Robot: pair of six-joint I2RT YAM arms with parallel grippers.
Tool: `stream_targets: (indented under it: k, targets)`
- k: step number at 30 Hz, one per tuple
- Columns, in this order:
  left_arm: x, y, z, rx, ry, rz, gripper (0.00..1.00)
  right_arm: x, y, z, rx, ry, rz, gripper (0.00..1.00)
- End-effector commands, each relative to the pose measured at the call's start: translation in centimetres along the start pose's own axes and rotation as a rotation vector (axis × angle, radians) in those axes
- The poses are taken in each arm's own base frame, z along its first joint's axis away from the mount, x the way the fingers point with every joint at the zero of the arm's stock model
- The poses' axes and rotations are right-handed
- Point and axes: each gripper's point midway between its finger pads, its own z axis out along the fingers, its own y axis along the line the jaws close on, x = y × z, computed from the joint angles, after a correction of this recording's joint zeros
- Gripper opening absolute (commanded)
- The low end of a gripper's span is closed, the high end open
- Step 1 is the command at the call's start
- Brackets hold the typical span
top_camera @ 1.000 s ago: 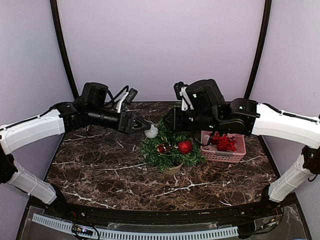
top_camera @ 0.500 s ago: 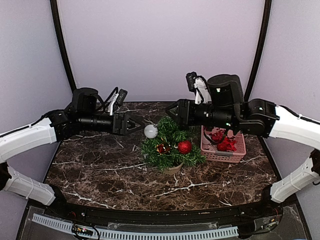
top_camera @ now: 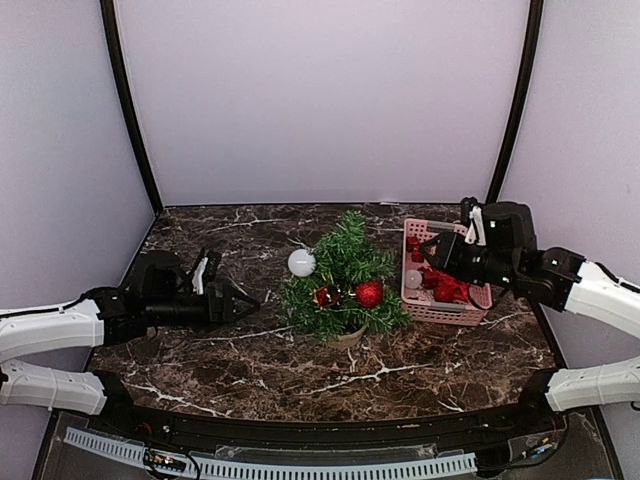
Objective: Decorate the small christmas tree
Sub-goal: Turn around the Christmas tree at the center of the board.
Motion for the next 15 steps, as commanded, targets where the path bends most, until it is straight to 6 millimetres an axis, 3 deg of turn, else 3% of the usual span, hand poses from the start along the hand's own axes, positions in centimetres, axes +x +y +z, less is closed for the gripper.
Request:
stream_targets:
  k: [1, 5, 9, 15]
  targets:
    - [-0.2, 0.7, 0.5, 0.025, -0.053, -0.056, 0.8, 2.4, -1.0, 0.1, -0.068, 0.062, 0.116, 0.42]
    - [0.9, 1.4, 1.6, 0.034, -0.029, -0.045, 0.71, 6.8, -2.9, -0.2, -0.104, 0.143, 0.23, 0.36]
    - [2.6, 1.0, 2.8, 0.052, -0.02, -0.033, 0.66, 10.6, -3.3, -0.4, -0.176, 0.184, 0.335, 0.34]
    - [4.6, -0.6, 4.7, 0.1, -0.044, -0.06, 0.6, 12.6, -2.5, 0.7, -0.225, 0.198, 0.348, 0.31]
